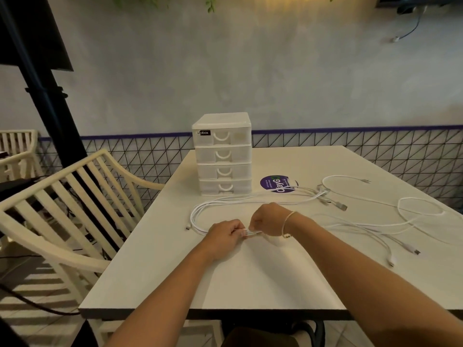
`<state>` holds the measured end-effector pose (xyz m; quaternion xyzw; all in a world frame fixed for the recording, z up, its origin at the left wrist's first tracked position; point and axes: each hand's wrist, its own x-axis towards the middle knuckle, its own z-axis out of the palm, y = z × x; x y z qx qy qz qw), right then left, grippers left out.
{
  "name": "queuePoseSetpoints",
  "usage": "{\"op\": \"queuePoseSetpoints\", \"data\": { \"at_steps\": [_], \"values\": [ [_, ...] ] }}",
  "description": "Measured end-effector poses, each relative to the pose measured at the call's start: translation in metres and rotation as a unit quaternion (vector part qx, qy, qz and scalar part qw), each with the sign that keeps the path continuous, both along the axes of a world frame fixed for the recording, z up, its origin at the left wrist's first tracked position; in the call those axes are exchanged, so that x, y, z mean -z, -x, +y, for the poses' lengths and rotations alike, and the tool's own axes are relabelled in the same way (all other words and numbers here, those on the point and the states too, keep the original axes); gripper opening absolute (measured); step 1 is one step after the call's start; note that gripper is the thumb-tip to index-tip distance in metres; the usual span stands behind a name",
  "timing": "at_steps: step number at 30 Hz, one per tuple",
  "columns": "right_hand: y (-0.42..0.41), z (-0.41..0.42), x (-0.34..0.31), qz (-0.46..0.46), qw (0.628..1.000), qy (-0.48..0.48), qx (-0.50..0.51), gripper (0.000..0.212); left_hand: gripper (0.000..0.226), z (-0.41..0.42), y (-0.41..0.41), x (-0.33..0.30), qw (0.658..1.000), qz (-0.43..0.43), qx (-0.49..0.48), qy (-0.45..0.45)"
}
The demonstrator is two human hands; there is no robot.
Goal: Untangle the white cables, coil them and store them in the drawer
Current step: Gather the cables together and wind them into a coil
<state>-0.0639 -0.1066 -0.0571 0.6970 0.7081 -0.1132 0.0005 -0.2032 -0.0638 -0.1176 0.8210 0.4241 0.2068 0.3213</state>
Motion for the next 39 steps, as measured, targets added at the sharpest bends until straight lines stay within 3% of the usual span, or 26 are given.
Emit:
{"op": "queuePoseSetpoints", "data": {
  "at_steps": [6,11,15,22,27,39],
  "values": [
    [-0.016,0.001,0.009,0.090,0.993,0.078,0.011,0.023,0.022,0.002,0.003,0.002,0.998,-0.045,0.015,0.048],
    [-0.014,0.008,0.015,0.075,0.996,0.032,0.017,0.018,0.030,0.003,0.006,0.005,0.992,-0.096,0.019,0.084],
    [-0.013,0.001,0.019,0.083,0.995,0.010,0.053,0.029,0.028,0.006,0.004,0.003,0.996,-0.070,0.001,0.053],
    [-0.017,-0.018,0.024,0.141,0.990,-0.009,0.022,0.032,0.028,0.004,0.002,-0.004,0.998,-0.058,0.001,0.015],
    [-0.028,-0.011,0.025,0.258,0.963,0.013,0.074,0.018,0.030,0.002,0.009,0.002,0.996,-0.073,0.028,0.042],
    [-0.028,0.009,0.033,0.113,0.991,-0.048,0.061,0.008,0.033,0.007,0.011,0.002,0.996,-0.046,0.065,0.050]
  ]
}}
